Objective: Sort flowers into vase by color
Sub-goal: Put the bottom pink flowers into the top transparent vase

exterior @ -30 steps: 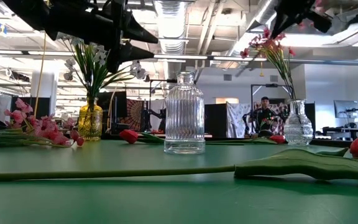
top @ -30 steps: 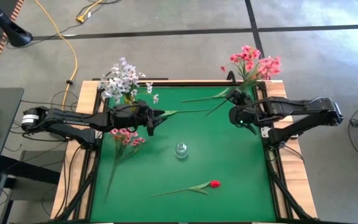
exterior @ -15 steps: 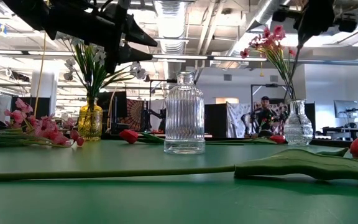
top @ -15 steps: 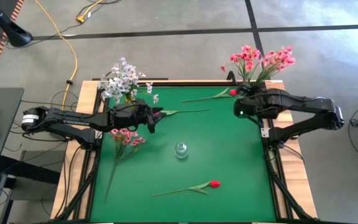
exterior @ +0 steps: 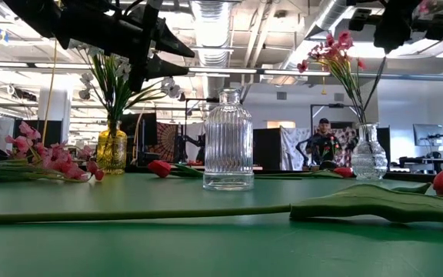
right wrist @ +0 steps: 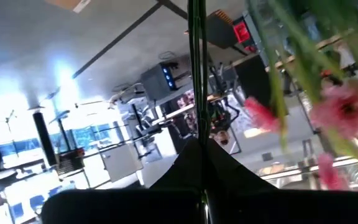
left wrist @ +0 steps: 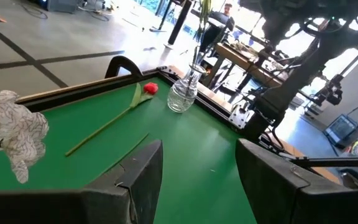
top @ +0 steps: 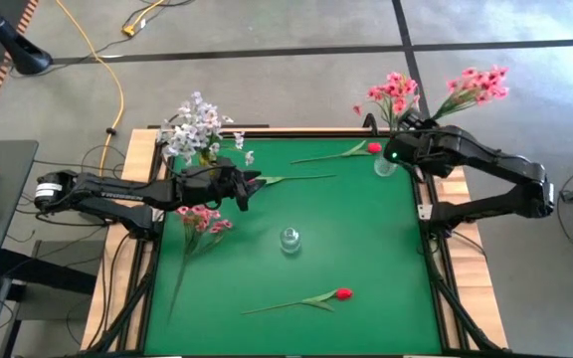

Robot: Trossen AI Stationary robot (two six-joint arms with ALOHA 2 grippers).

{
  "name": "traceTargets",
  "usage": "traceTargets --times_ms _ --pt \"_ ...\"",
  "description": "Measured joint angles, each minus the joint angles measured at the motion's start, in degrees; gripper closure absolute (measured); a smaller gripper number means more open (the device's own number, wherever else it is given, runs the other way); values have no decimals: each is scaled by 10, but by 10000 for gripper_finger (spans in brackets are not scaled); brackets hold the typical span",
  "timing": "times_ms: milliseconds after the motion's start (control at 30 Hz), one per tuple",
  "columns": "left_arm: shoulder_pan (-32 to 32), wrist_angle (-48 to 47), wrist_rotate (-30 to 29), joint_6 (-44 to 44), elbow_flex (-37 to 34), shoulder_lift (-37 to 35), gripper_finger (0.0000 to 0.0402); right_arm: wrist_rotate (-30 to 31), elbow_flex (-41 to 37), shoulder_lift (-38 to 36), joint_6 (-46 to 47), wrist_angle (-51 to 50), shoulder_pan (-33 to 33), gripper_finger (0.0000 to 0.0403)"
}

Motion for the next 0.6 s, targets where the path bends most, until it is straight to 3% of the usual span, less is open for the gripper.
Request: traceTargets --times_ms 600 --pt "0 0 -7 -2 0 0 212 -65 -10 27 -28 0 -17 377"
